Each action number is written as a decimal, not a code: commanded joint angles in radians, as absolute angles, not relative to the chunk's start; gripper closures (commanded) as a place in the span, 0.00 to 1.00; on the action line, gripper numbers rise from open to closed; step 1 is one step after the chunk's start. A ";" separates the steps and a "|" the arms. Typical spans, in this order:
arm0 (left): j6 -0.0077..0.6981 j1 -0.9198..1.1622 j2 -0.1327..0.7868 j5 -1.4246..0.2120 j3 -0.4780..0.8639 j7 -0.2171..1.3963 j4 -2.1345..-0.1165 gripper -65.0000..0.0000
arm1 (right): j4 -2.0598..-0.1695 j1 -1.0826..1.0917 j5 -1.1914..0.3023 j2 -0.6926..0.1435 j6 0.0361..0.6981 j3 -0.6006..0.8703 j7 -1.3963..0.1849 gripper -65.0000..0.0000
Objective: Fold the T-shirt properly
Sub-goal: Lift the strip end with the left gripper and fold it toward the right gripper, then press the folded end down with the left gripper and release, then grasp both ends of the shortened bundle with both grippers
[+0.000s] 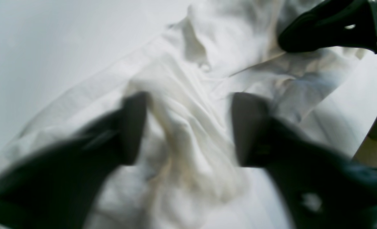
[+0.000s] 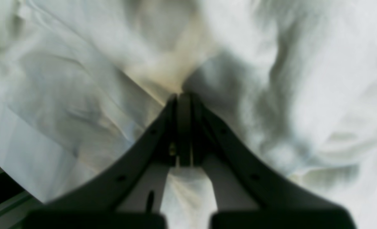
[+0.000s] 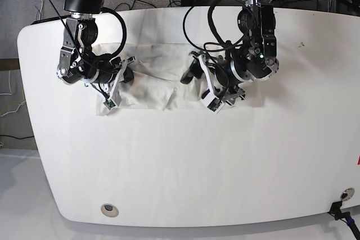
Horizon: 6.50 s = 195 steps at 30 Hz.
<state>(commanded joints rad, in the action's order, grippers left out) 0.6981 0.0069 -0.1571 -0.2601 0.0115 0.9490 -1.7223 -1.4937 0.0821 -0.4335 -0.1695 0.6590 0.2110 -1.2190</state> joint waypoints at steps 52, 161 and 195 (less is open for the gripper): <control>0.641 0.025 -0.035 0.062 -0.182 0.421 -1.666 1.00 | -1.494 0.082 -0.433 -0.151 0.659 0.151 -1.219 1.00; 0.698 0.087 0.090 -0.047 0.354 0.369 -1.374 1.00 | -1.891 -0.047 -0.183 -0.050 0.611 0.349 -0.903 0.87; 0.698 0.101 0.090 -0.047 0.354 0.369 -1.376 1.00 | -1.365 -0.007 -0.855 -0.188 0.624 0.602 -1.173 0.36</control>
